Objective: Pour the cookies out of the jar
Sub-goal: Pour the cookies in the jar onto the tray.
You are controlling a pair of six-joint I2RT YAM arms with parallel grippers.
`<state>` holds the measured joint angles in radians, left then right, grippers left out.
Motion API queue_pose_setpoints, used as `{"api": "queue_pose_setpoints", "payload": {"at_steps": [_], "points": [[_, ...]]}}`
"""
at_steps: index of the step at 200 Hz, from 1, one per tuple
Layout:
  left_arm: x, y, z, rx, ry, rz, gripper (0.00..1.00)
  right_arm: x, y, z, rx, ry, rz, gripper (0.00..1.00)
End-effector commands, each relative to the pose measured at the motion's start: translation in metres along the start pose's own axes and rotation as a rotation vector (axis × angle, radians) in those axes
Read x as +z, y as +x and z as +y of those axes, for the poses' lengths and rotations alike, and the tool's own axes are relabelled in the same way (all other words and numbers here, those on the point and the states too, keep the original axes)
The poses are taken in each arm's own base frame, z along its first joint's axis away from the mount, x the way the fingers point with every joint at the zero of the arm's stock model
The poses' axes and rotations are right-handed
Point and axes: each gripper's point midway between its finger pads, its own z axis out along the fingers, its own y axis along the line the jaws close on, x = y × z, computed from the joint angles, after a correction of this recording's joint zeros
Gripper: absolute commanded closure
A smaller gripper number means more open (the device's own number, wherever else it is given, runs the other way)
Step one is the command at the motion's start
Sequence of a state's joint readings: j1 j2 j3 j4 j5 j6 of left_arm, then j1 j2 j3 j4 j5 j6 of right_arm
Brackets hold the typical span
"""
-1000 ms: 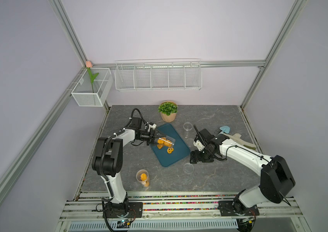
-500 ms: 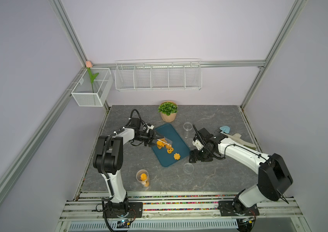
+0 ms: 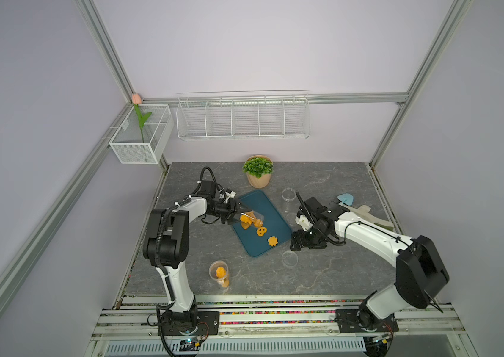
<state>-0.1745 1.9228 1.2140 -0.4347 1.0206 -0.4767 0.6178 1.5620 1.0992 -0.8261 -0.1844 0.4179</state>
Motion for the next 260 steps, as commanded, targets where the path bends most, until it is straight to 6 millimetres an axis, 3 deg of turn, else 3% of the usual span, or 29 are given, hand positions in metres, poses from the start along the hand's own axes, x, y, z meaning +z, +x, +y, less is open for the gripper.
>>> {"api": "queue_pose_setpoints", "payload": {"at_steps": [1,260], "points": [[-0.006,-0.005,-0.005,0.027,-0.003,-0.022,0.4,-0.001,0.002,0.005,-0.012,-0.019,0.01,0.15],[-0.016,0.003,-0.013,0.06,-0.074,-0.064,0.4,-0.002,0.006,0.006,-0.02,-0.036,0.0,0.14]]}}
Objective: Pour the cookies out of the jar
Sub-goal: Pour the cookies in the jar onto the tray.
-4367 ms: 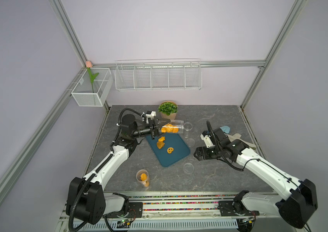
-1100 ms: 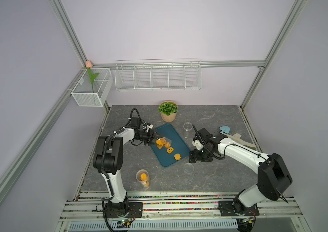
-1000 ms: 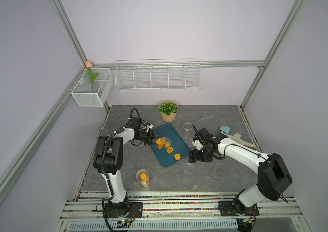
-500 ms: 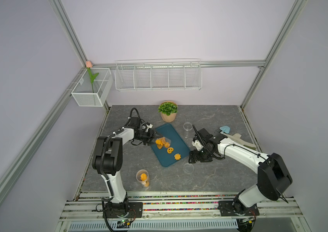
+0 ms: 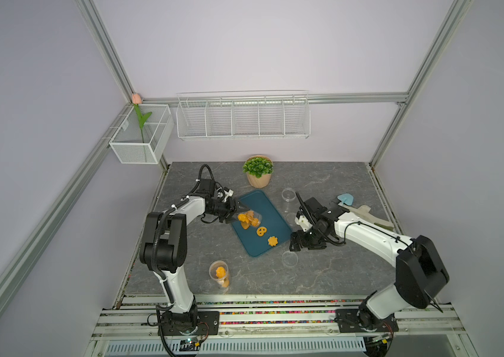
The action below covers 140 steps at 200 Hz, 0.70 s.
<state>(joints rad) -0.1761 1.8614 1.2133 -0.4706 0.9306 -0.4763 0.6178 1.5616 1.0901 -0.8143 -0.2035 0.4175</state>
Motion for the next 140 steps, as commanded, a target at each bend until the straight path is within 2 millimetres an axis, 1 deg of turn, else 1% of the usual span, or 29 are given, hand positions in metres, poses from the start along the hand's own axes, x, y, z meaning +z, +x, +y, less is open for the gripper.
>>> {"api": "queue_pose_setpoints", "payload": {"at_steps": [1,68,107,140], "points": [[-0.006,0.004,-0.009,0.039,-0.001,-0.011,0.4,-0.004,0.005,0.004,-0.019,-0.018,-0.005,0.14],[-0.006,0.008,-0.013,0.046,-0.01,-0.02,0.4,-0.004,0.011,0.002,-0.022,-0.022,-0.007,0.14],[-0.01,0.007,-0.014,0.051,-0.035,-0.05,0.4,-0.006,0.013,0.001,-0.02,-0.024,-0.014,0.14],[-0.006,0.007,-0.018,0.027,0.015,-0.046,0.4,-0.006,0.013,0.002,-0.02,-0.026,-0.018,0.14]]}}
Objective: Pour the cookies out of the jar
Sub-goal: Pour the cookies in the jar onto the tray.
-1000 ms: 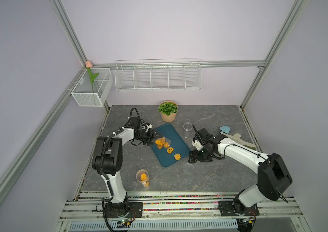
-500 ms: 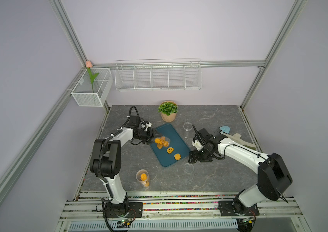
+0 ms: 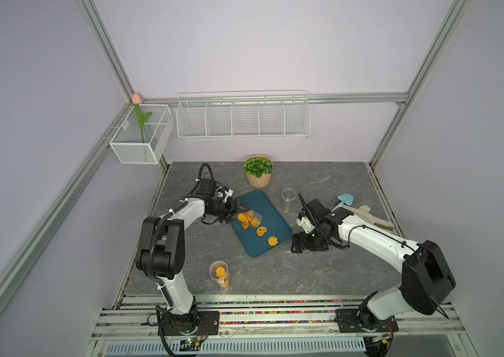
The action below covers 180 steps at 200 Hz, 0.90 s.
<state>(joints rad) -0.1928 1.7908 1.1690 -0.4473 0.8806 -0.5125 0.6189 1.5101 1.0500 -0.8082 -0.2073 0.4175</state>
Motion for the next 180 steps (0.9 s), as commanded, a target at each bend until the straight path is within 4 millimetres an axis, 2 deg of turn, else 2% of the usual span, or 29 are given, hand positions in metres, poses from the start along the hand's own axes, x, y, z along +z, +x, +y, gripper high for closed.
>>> {"api": "queue_pose_setpoints", "payload": {"at_steps": [1,22,48,72,102,180], "points": [[-0.001,0.0,-0.011,0.015,0.042,-0.01,0.4,-0.002,0.004,0.003,-0.014,-0.016,-0.004,0.14],[-0.002,0.002,-0.007,0.036,-0.009,-0.012,0.4,-0.001,0.005,0.002,-0.01,-0.015,-0.004,0.14],[0.0,0.003,-0.017,0.018,0.062,-0.001,0.4,0.0,0.005,0.003,-0.008,-0.017,-0.004,0.14],[-0.001,0.006,-0.01,0.043,-0.021,-0.005,0.4,0.002,0.006,0.004,-0.007,-0.018,0.001,0.14],[0.002,0.007,-0.018,0.011,0.072,0.005,0.4,0.002,0.005,0.005,-0.01,-0.018,-0.001,0.14],[0.003,0.006,-0.016,0.013,0.058,0.013,0.4,0.003,0.008,0.005,-0.006,-0.011,0.0,0.14]]}}
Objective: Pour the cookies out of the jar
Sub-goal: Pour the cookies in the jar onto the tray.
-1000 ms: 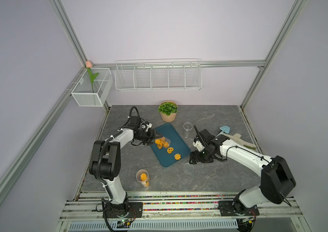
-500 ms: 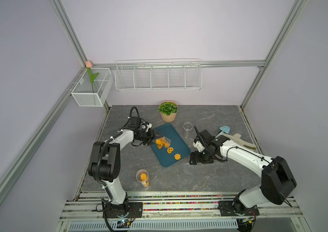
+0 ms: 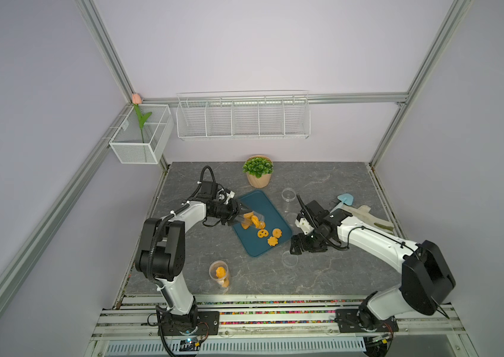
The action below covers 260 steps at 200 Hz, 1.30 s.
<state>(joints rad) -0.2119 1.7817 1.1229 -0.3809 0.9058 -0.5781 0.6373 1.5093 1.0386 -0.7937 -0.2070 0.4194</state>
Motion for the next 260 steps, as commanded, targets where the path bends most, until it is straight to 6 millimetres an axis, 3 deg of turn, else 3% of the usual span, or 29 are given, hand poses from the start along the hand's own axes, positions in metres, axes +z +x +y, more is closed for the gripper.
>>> {"api": "queue_pose_setpoints", "payload": {"at_steps": [1,70,108,150,178,211,239,260], "points": [[-0.004,-0.002,-0.013,0.046,0.027,0.0,0.4,0.0,0.004,0.001,0.01,-0.008,-0.002,0.14],[-0.004,0.0,-0.014,0.052,0.034,0.017,0.4,0.005,0.001,0.005,0.01,-0.006,0.007,0.14],[-0.013,-0.002,-0.004,0.094,-0.077,-0.008,0.4,0.007,-0.001,0.009,-0.001,-0.004,0.012,0.14],[-0.01,0.005,-0.01,0.075,-0.012,0.021,0.4,0.011,-0.001,0.013,-0.011,0.0,0.022,0.14],[-0.017,0.005,-0.002,0.1,-0.097,-0.006,0.4,0.012,0.001,0.014,-0.018,0.001,0.026,0.14],[-0.017,0.008,-0.013,0.086,-0.022,0.007,0.4,0.012,0.003,0.014,-0.025,0.004,0.028,0.14],[-0.029,0.002,0.005,0.101,-0.19,-0.058,0.4,0.01,0.004,0.014,-0.033,0.011,0.027,0.14],[-0.024,0.006,-0.009,0.09,-0.092,-0.019,0.4,0.01,0.005,0.012,-0.036,0.015,0.025,0.14]]}}
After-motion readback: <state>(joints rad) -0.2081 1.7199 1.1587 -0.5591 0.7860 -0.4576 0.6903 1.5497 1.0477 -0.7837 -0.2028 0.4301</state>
